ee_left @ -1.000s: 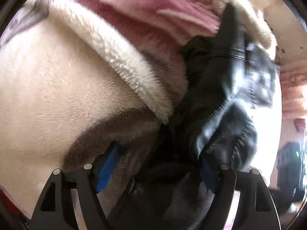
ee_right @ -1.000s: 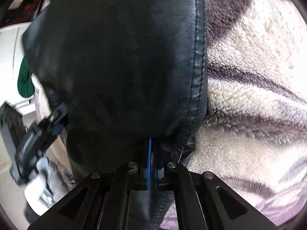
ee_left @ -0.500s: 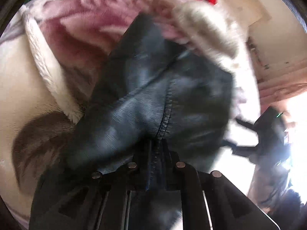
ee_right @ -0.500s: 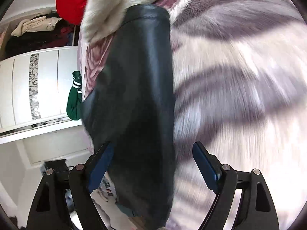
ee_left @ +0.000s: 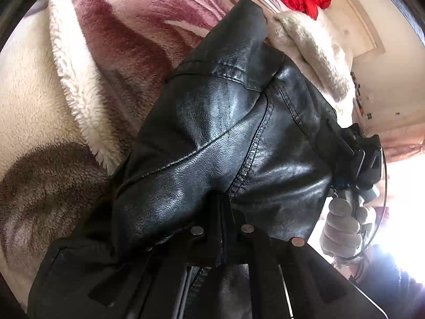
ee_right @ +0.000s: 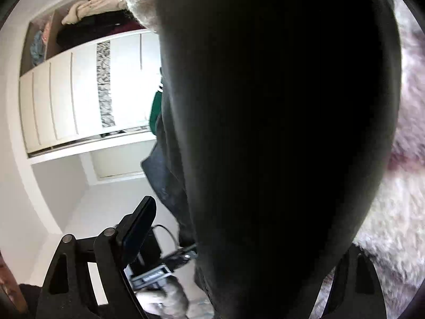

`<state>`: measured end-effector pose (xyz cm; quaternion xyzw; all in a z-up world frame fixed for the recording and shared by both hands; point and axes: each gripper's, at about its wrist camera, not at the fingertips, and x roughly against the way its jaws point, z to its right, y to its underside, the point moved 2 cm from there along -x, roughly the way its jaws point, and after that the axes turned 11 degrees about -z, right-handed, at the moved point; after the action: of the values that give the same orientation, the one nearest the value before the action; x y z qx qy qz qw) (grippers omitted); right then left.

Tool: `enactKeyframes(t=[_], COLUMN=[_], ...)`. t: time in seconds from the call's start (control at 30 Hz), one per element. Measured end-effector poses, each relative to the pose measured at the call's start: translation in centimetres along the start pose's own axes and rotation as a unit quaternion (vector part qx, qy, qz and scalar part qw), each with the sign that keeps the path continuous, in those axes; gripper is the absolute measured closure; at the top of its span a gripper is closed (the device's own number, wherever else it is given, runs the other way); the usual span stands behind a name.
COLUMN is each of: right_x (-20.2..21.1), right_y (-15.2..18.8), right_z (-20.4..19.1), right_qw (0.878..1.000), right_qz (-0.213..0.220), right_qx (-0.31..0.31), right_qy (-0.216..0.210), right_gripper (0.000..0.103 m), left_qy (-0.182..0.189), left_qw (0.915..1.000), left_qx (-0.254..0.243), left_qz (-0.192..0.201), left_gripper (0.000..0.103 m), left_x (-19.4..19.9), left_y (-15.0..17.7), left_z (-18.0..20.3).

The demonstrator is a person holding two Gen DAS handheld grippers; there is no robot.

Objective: Fold large clothes

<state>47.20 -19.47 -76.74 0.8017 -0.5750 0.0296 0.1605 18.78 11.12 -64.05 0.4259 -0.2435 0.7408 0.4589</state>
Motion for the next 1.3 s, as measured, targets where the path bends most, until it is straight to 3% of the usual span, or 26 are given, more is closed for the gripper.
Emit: enactKeyframes(t=[0.03,0.07,0.1,0.23,0.33,0.4,0.47,0.57,0.73,0.8,0.83,0.87,0.97,1.03,1.13,1.23,1.3], right_x=[-0.4,-0.9,-1.3,-0.4,1.7,2.6,2.9,2.2,-0.6,-1.5,-1.9,-2.3,-4.4,-7.5,-11.0,-10.8,-10.4], right_y=[-0.1,0.0,0.2,3.1,8.3,11.2,12.6,11.0,7.2,6.7,6.8,7.1,8.4,9.5,10.2,8.8,8.1], right_z=[-0.5,-0.9,-1.1,-1.5,-1.0,-0.5,1.2,3.7,4.3,3.6,2.9,1.8,-3.2,-7.4,-10.3,-10.8,-10.9], right_qw=[1.0,1.0,1.0,0.997,0.989,0.986,0.985,0.987,0.992,0.992,0.991,0.989,0.989,0.986,0.97,0.963,0.961], right_qz=[0.0,-0.001,0.008,0.072,0.134,0.152,0.152,0.137,0.115,0.119,0.129,0.139,0.136,0.095,0.06,0.089,0.105], right_qx=[0.008,0.016,0.016,-0.009,-0.054,-0.061,-0.075,-0.073,-0.041,-0.044,-0.044,-0.041,0.017,0.085,0.149,0.141,0.133], right_qy=[-0.007,-0.006,0.006,0.008,0.006,0.021,0.015,0.036,-0.02,-0.02,-0.005,0.008,0.048,0.104,0.181,0.211,0.221], right_gripper=[0.038,0.069,0.077,0.087,0.087,0.087,0.076,0.062,0.06,0.066,0.078,0.082,0.084,0.084,0.085,0.087,0.088], left_qy=[0.005,0.009,0.016,0.02,0.026,0.031,0.038,0.061,0.081,0.08,0.078,0.079,0.091,0.099,0.099,0.076,0.027], left_qw=[1.0,0.9999,0.9998,0.999,0.995,0.9915,0.9904,0.9909,0.9912,0.9916,0.9921,0.9925,0.9921,0.9915,0.9927,0.9966,0.9995], left_qx=[0.003,0.006,0.008,-0.028,-0.069,-0.092,-0.096,-0.079,-0.065,-0.064,-0.063,-0.061,-0.057,-0.054,-0.033,0.011,0.017], left_qz=[0.005,0.007,0.0,-0.029,-0.068,-0.087,-0.091,-0.09,-0.082,-0.078,-0.076,-0.072,-0.066,-0.065,-0.06,-0.031,-0.003], left_gripper=[0.098,0.098,0.098,0.099,0.099,0.099,0.099,0.099,0.099,0.099,0.099,0.098,0.098,0.098,0.099,0.099,0.099], left_x=[0.3,0.6,0.9,0.9,-0.3,-1.0,-1.3,-1.5,-1.1,-0.8,-0.8,-0.8,-0.6,-0.3,0.7,5.0,7.9], left_y=[0.0,0.2,0.2,0.8,1.8,2.7,3.3,3.4,3.4,3.5,3.6,3.7,4.1,4.6,5.5,8.4,11.9], left_z=[-0.3,-0.7,-0.9,0.5,2.3,3.1,2.9,1.8,0.2,-0.2,-0.3,-0.5,-1.2,-1.8,-2.4,-3.3,-3.9])
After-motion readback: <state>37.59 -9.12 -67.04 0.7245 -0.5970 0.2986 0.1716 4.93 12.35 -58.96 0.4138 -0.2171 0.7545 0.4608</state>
